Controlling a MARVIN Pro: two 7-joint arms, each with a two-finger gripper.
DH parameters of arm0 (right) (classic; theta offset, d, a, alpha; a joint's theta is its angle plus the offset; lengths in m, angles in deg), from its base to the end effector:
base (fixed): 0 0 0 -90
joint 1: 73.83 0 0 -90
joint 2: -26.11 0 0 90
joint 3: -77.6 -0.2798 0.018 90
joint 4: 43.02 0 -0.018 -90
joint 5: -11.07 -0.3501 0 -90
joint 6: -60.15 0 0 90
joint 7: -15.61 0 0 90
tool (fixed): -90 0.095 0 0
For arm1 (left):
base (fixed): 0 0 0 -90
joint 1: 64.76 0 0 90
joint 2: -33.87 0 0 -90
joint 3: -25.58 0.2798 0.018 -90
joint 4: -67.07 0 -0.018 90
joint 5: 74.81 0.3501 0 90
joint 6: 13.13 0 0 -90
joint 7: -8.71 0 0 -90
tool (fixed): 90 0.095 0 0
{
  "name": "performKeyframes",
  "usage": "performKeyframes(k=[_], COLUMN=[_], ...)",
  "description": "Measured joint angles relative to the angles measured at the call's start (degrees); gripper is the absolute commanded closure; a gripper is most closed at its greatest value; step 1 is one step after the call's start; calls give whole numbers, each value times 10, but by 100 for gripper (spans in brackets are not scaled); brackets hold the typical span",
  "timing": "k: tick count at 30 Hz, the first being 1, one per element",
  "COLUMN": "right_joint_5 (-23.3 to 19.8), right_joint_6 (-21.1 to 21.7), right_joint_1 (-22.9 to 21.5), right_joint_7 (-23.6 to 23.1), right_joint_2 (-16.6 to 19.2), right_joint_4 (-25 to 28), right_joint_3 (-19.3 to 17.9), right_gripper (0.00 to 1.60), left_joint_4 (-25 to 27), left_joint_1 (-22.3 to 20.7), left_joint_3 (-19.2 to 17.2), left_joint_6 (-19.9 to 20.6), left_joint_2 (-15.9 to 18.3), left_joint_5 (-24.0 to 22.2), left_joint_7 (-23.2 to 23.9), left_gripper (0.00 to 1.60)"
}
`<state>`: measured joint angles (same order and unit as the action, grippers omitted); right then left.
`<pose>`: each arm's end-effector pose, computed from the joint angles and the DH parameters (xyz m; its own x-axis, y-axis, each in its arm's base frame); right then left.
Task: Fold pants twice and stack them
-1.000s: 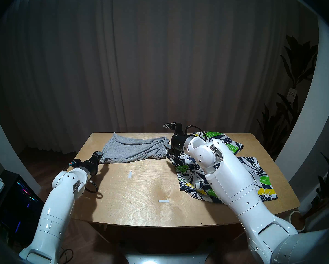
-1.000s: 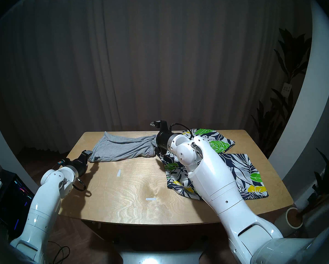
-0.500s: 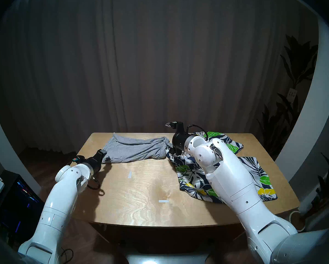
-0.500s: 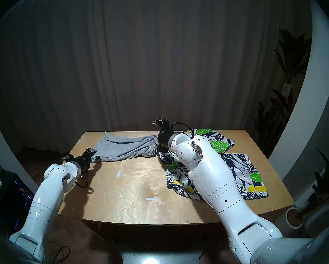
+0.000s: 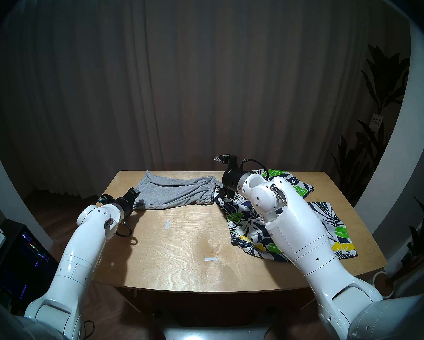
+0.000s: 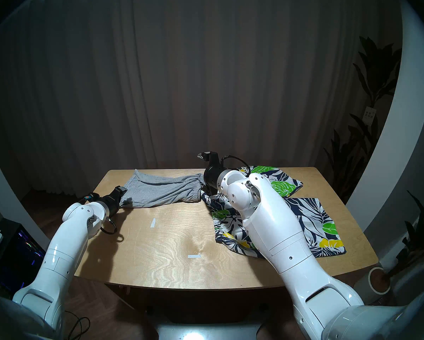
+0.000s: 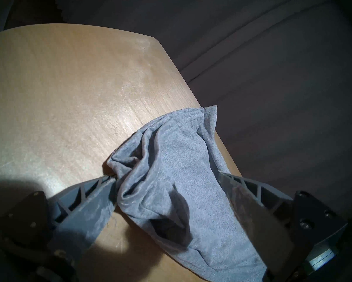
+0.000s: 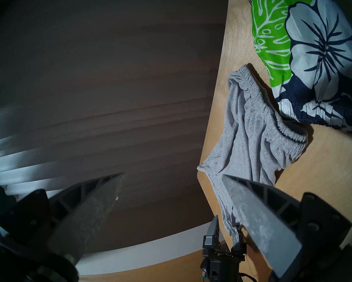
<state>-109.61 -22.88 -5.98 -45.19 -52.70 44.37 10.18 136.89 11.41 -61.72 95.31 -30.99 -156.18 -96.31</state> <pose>0.5163 0.1295 -0.2051 0.5218 -0.8355 -0.1721 -0.2920 0.0146 -0.9563 0.5058 0.1614 -0.3372 0.2797 0.8230 0.4945 0.3814 -0.5679 0.7294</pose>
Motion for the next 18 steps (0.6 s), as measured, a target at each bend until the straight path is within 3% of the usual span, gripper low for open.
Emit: performKeyframes(k=[12,13,15,16,17,18], right_joint_5=[-1,-1,-1,-2,-2,-2], right_joint_6=[0,0,1,1,2,2], right_joint_1=[-4,-4,-4,-4,-5,-5], right_joint_7=[-3,-3,-4,-4,-4,-5], right_joint_2=[-1,-1,-1,-1,-1,-2], right_joint_4=[-6,-7,-7,-7,-7,-8], right_joint_3=[-4,-4,-5,-5,-5,-6], right_gripper=[0,0,0,0,0,0], left_joint_4=[-44,-48,-53,-57,-63,-67], left_joint_1=[-38,-42,-46,-48,-50,-51], left_joint_3=[19,21,23,25,27,29], left_joint_6=[4,4,5,5,6,7], left_joint_2=[-5,-5,-6,-6,-7,-7], left_joint_5=[16,17,19,21,23,24], left_joint_7=[20,21,23,23,23,23], left_gripper=[3,21,34,50,92,99])
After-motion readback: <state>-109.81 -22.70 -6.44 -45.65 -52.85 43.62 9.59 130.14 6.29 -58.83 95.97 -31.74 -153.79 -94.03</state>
